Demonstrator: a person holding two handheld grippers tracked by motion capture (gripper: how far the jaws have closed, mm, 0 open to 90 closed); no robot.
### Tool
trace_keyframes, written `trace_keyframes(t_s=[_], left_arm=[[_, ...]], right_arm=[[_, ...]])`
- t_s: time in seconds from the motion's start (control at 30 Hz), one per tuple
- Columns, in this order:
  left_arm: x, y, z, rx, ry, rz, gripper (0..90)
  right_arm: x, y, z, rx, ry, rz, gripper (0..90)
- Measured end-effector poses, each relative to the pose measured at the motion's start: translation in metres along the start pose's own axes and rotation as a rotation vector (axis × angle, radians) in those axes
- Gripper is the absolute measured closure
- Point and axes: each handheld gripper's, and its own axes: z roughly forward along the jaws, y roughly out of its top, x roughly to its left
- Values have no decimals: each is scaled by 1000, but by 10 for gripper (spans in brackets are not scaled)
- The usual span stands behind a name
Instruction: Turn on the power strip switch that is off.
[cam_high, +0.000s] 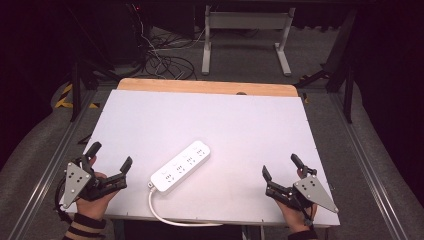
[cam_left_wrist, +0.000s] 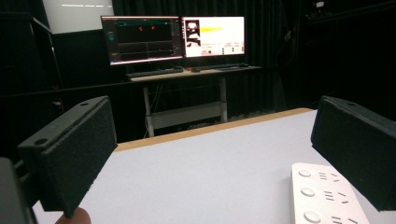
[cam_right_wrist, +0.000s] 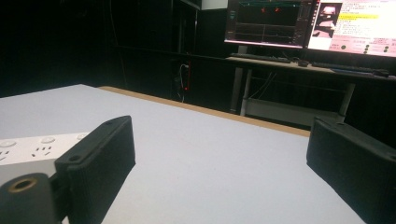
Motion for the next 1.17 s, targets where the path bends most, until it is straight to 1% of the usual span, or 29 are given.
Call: trace_keyframes(t_s=[0.07, 0.13, 0.2, 0.27, 0.5, 0.57, 0.63, 0.7, 0.73, 0.93, 1.17], left_arm=[[0, 0, 0, 0, -2, 1, 9], [0, 0, 0, 3, -3, 4, 9], [0, 0, 0, 3, 3, 6, 9], [0, 0, 0, -1, 4, -3, 9], [0, -1, 1, 4, -2, 1, 9], [0, -1, 1, 5, -2, -8, 9], [0, -1, 1, 7, -1, -9, 9], [1, -1, 1, 10, 1, 1, 9], [0, -1, 1, 9, 0, -7, 9], [1, -1, 1, 12, -1, -6, 9], [4, -2, 1, 12, 10, -15, 9]], right_arm=[[0, 0, 0, 4, 0, 1, 84], [1, 0, 0, 3, -2, -8, 84], [1, 0, 0, 4, -4, -9, 84], [1, 0, 0, 5, -2, -9, 84], [0, -1, 0, 4, 1, -3, 84], [0, -1, 0, 5, 2, -3, 84], [1, -1, 0, 6, -1, -5, 84], [1, -1, 0, 6, -1, -8, 84], [1, -1, 0, 5, -1, -6, 84], [0, -2, 0, 4, -1, -2, 84], [0, -3, 2, 7, 7, -4, 84]])
